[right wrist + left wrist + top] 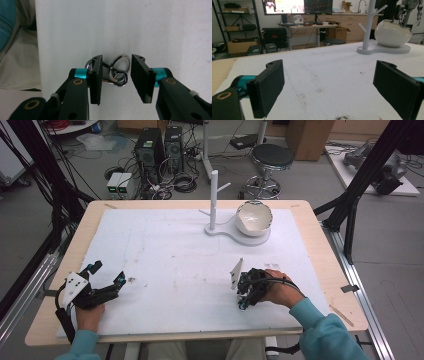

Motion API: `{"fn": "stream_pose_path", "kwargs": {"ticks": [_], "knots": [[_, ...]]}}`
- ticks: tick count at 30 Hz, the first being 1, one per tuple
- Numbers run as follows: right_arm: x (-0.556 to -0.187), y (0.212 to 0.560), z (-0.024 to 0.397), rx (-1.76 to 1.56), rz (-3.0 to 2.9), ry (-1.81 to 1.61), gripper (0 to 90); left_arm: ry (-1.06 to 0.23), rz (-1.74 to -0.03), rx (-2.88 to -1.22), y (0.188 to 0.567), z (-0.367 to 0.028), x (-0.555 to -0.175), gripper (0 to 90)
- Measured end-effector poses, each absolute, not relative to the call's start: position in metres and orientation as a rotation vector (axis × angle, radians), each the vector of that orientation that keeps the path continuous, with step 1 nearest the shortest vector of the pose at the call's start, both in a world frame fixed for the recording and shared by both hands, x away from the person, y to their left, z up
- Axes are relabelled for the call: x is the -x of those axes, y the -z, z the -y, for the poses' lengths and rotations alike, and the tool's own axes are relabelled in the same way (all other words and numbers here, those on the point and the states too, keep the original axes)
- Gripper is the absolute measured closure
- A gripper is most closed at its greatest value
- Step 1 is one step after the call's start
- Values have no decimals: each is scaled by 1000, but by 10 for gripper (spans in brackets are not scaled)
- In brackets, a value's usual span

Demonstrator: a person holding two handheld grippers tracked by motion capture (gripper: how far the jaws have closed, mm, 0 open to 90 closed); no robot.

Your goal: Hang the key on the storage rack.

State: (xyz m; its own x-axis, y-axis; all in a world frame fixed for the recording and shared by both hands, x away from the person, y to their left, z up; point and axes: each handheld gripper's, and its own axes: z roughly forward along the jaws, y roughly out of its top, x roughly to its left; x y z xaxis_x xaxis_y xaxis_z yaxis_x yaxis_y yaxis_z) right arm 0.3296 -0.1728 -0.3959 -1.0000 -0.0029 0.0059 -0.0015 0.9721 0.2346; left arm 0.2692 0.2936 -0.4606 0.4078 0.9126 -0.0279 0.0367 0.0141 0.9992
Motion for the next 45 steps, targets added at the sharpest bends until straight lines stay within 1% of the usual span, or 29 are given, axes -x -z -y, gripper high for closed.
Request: {"fn": "stream_pose_path", "kwargs": {"ticks": [6,9,11,14,15,22,27,45], "knots": [[-331,396,173,5,3113,367,700,-862,-927,-1388,461,-294,-269,106],[-331,396,173,21,3115,356,709,-862,-927,-1388,461,-294,-269,106],[-331,396,173,27,3108,347,732,-862,-927,-1388,461,-294,-269,106],[-331,396,173,29,3109,349,729,-862,-927,-1388,461,-294,-269,106],[-331,396,173,43,3110,352,744,-863,-927,-1387,461,-294,-269,106],[-332,396,174,51,3114,351,765,-863,-926,-1389,461,-293,-269,106],[-333,394,177,109,3124,356,798,-862,-926,-1388,461,-294,-269,106],[-339,392,180,210,3152,382,828,-862,-926,-1388,461,-294,-269,106]]}}
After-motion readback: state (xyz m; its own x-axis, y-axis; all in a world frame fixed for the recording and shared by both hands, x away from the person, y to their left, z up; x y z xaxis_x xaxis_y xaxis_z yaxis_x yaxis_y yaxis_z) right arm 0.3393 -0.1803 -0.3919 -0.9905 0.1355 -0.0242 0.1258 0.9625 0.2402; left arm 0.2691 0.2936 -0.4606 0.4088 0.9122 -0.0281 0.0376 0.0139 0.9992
